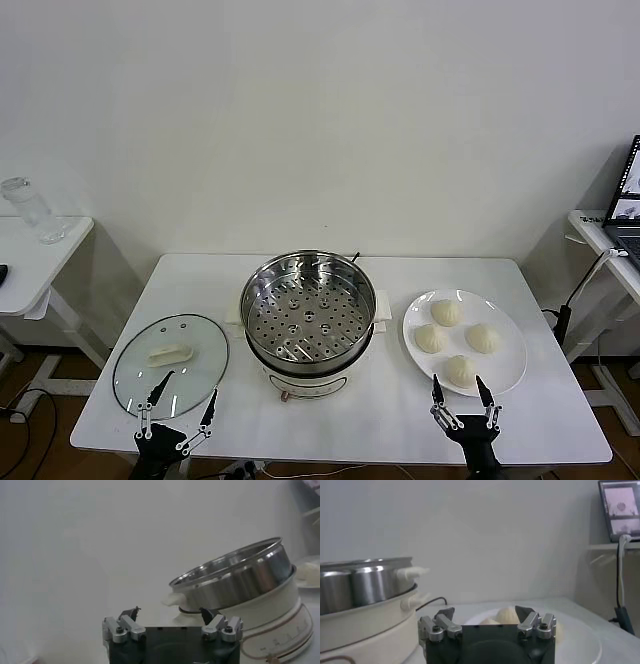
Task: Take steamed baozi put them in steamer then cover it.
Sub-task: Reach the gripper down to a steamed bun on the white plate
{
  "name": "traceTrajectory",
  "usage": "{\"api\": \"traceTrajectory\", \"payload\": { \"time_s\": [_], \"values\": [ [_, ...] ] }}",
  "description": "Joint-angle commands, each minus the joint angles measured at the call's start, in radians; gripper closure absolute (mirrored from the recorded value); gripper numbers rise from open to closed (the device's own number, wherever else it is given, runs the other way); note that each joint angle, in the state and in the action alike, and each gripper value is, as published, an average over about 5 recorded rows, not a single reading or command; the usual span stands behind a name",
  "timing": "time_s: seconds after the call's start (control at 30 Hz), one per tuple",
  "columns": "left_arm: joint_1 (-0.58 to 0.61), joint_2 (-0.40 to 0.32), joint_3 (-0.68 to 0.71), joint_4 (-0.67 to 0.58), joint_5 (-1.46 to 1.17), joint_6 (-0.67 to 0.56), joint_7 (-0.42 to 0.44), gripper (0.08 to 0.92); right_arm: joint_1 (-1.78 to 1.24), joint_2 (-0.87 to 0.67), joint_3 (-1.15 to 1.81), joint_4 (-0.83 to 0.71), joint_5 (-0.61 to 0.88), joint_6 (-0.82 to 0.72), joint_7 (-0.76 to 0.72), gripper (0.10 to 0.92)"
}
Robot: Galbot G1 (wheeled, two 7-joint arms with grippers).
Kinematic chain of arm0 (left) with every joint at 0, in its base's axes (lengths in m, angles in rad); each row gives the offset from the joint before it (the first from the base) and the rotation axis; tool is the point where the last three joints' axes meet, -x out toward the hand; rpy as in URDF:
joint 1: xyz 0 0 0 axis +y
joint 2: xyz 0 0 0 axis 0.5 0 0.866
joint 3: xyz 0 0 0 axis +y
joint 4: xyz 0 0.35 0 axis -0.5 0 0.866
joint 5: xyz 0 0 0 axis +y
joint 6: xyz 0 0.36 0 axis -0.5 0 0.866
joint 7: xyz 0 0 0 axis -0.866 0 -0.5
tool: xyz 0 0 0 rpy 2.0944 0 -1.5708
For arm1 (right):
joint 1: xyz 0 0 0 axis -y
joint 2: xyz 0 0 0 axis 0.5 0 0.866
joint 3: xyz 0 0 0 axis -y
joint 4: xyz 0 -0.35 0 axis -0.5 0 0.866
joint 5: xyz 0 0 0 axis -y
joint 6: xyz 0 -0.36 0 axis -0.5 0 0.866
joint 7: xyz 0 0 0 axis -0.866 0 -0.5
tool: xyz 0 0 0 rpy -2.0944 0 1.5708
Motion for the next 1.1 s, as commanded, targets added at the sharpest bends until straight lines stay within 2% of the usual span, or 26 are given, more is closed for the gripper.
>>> {"api": "traceTrajectory", "payload": {
  "time_s": [0.03, 0.3, 0.47, 0.57, 0.67, 0.8, 0.97, 1.1],
  "values": [
    [0.002, 0.002, 0.003, -0.004, 0.008, 0.009, -0.002, 0.177, 0.111, -0.022, 0.013, 0.000, 0.030, -0.065, 0.026, 0.203],
    [0.012, 0.004, 0.032, -0.042, 0.054, 0.017, -0.030, 0.177, 0.481, -0.136, 0.000, -0.102, 0.153, -0.297, 0.073, 0.203],
    [0.004, 0.005, 0.036, -0.056, 0.056, 0.025, -0.050, 0.177, 0.771, -0.226, -0.103, -0.289, 0.301, -0.381, 0.060, 0.203],
    [0.007, 0.008, 0.036, -0.058, 0.058, 0.025, -0.051, 0.177, 0.925, -0.270, -0.183, -0.420, 0.375, -0.398, -0.002, 0.203],
    [0.008, 0.008, 0.035, -0.054, 0.063, 0.018, -0.048, 0.177, 1.048, -0.315, -0.264, -0.548, 0.427, -0.417, -0.152, 0.203],
    [0.007, 0.005, 0.037, -0.047, 0.070, 0.008, -0.042, 0.177, 1.155, -0.396, -0.399, -0.665, 0.401, -0.440, -0.484, 0.203],
    [0.008, 0.002, 0.042, -0.043, 0.071, 0.003, -0.038, 0.177, 1.304, -0.462, -0.581, -0.780, 0.232, -0.431, -0.909, 0.203],
    [0.009, -0.004, 0.045, -0.044, 0.072, 0.003, -0.034, 0.177, 1.474, -0.463, -0.730, -0.885, 0.062, -0.400, -1.155, 0.203]
  ]
}}
